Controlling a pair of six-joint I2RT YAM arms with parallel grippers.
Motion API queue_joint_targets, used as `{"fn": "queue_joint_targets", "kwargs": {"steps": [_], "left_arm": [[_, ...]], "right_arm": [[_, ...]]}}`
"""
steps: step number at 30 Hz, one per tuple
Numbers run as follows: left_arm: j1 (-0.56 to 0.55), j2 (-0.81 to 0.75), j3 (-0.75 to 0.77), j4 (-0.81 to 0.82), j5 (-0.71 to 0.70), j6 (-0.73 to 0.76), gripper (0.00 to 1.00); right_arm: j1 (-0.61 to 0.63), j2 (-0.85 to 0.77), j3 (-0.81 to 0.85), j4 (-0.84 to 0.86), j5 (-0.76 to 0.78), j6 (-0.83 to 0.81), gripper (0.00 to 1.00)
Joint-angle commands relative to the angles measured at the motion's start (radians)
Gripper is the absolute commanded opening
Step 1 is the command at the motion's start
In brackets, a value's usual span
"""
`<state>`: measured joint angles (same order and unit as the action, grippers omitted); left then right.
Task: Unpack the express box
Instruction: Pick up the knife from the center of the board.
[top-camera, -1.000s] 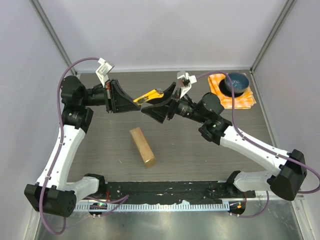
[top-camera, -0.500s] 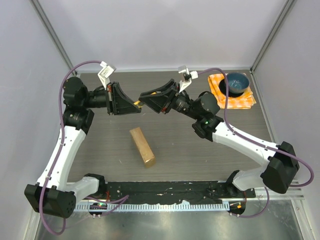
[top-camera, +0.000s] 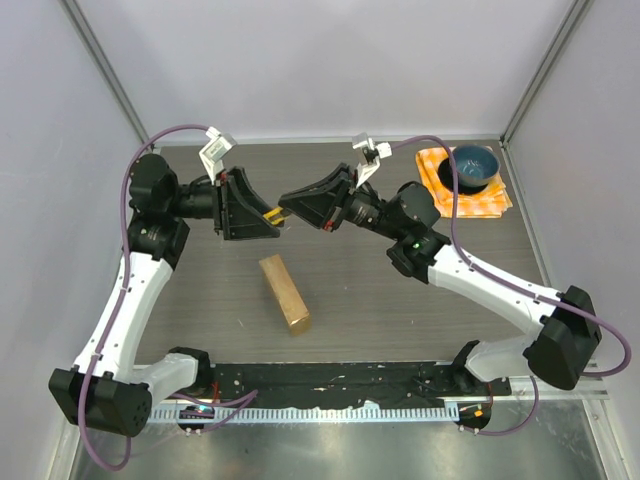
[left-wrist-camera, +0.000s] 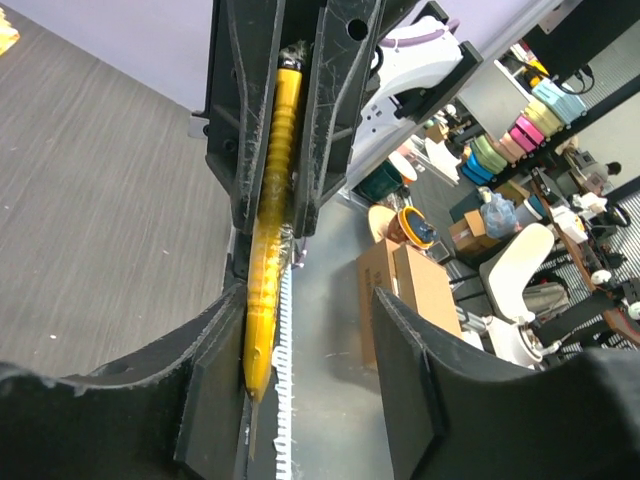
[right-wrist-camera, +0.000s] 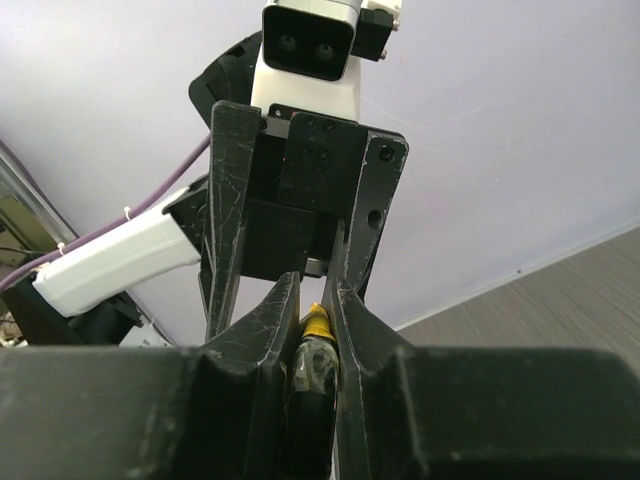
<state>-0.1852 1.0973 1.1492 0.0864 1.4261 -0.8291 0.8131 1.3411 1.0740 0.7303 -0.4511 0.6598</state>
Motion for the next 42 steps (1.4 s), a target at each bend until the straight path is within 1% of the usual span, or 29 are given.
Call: {"fn": "queue_joint_targets", "kwargs": {"steps": [1,5,9,12,13,15,16,18,19,21,22,23,26,28,30,31,34,38,42], "left_arm": [[-0.003,-0.019,0.027,-0.001,0.099,-0.010,0.54],[-0.003,-0.033,0.015,0.003,0.135,-0.011,0.53],[-0.003,-0.039,-0.003,0.022,0.161,-0.027,0.49],[-0.003,-0.045,-0.006,0.044,0.163,-0.030,0.41],[-0.003,-0.045,-0.006,0.046,0.163,-0.030,0.34],[-0.005,-0.043,-0.003,0.052,0.168,-0.028,0.26],[-0.003,-0.043,-0.005,0.053,0.171,-0.027,0.20],[-0.003,-0.048,-0.014,0.065,0.183,-0.027,0.14],[-0.003,-0.051,-0.016,0.068,0.189,-0.027,0.09],[-0.003,-0.053,-0.023,0.072,0.194,-0.027,0.07],[-0.003,-0.054,-0.023,0.073,0.194,-0.027,0.06],[-0.003,-0.054,-0.023,0.073,0.192,-0.027,0.05],[-0.003,-0.053,-0.019,0.073,0.186,-0.024,0.00],[-0.003,-0.050,-0.017,0.073,0.186,-0.024,0.00],[-0.003,-0.047,-0.019,0.073,0.183,-0.024,0.00],[-0.003,-0.045,-0.019,0.073,0.180,-0.025,0.00],[-0.003,-0.040,-0.019,0.075,0.171,-0.028,0.00],[-0.003,-0.031,-0.013,0.076,0.158,-0.033,0.00],[-0.003,-0.033,-0.014,0.078,0.152,-0.031,0.00]], "right_arm": [[-0.020,-0.082,0.052,-0.095,0.006,-0.087,0.01],[-0.031,-0.106,0.052,-0.129,0.000,-0.100,0.01],[-0.032,-0.105,0.060,-0.140,-0.014,-0.097,0.01],[-0.032,-0.092,0.066,-0.132,-0.029,-0.077,0.01],[-0.032,-0.082,0.066,-0.123,-0.035,-0.072,0.01],[-0.034,-0.076,0.064,-0.117,-0.044,-0.058,0.01],[-0.032,-0.074,0.063,-0.114,-0.049,-0.057,0.01],[-0.032,-0.080,0.058,-0.112,-0.052,-0.057,0.01],[-0.032,-0.085,0.057,-0.117,-0.051,-0.058,0.01],[-0.032,-0.089,0.055,-0.126,-0.049,-0.068,0.01],[-0.032,-0.088,0.055,-0.132,-0.055,-0.068,0.06],[-0.032,-0.088,0.056,-0.137,-0.057,-0.068,0.14],[-0.032,-0.080,0.055,-0.144,-0.081,-0.057,0.43],[-0.032,-0.079,0.043,-0.140,-0.098,-0.043,0.49],[-0.032,-0.079,0.021,-0.126,-0.129,-0.028,0.58],[-0.032,-0.080,0.012,-0.105,-0.142,-0.011,0.66],[-0.029,-0.080,-0.016,-0.077,-0.175,0.003,0.70],[-0.014,-0.076,-0.023,-0.072,-0.201,-0.015,0.74],[-0.002,-0.074,-0.039,-0.046,-0.178,-0.025,0.74]]}}
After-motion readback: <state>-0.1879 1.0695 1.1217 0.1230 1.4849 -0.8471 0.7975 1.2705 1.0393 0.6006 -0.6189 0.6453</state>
